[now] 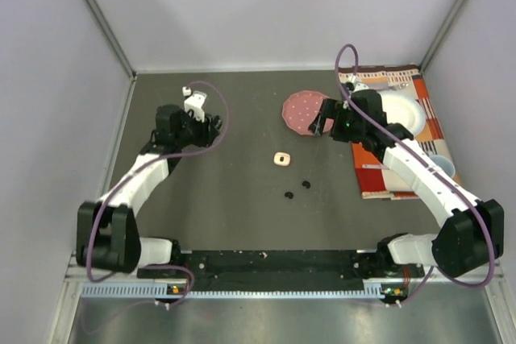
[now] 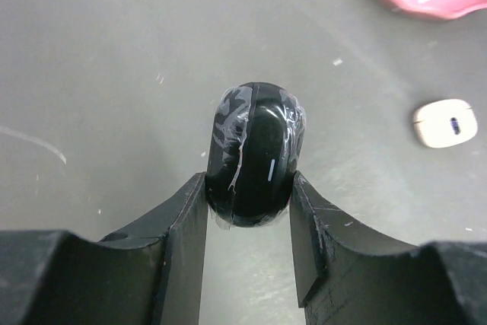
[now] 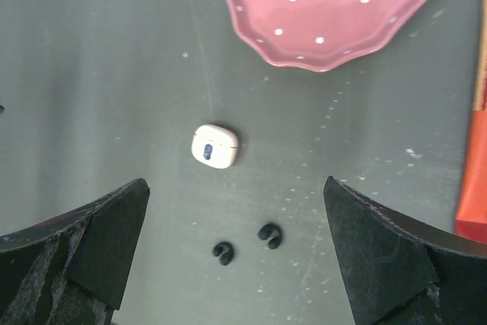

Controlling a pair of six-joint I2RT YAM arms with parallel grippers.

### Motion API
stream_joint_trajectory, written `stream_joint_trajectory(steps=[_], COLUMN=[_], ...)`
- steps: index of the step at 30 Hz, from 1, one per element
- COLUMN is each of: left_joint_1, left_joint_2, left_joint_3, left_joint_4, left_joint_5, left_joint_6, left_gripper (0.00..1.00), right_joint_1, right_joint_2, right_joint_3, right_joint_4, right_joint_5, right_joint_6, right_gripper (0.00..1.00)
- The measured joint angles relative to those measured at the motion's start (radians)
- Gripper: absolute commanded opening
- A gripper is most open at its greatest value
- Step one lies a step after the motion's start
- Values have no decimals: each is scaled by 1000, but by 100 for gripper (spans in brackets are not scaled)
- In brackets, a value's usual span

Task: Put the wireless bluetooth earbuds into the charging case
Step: Pass from the left arm to the right

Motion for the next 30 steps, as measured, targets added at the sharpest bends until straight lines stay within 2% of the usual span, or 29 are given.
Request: stream_joint_trajectory(steps=[4, 9, 11, 16, 23, 30], left_joint_1=[-57, -252, -312, -382, -514, -592], left_joint_2=[-206, -457, -529, -637, -745, -763], left_joint_3=[-116, -262, -304, -364, -433, -433], left_joint_4=[85, 173, 201, 238, 253, 237], left_joint_5=[64, 77, 76, 47, -22, -84], left_joint_6=[17, 121, 156, 213, 299, 332], left_gripper=[0, 0, 0, 0, 0, 0], right_joint_1=[-6, -6, -4, 58, 227, 413], right_joint_2=[6, 11, 9, -75, -282, -246], right_joint_3=[0, 0, 0, -19, -75, -74], right_joint_4=[52, 147, 176, 199, 195, 151], right_joint_5=[-116, -325, -394, -496, -512, -337], right_joint_6=[65, 165, 188, 184, 142, 88], right_gripper=[99, 95, 95, 95, 92, 87])
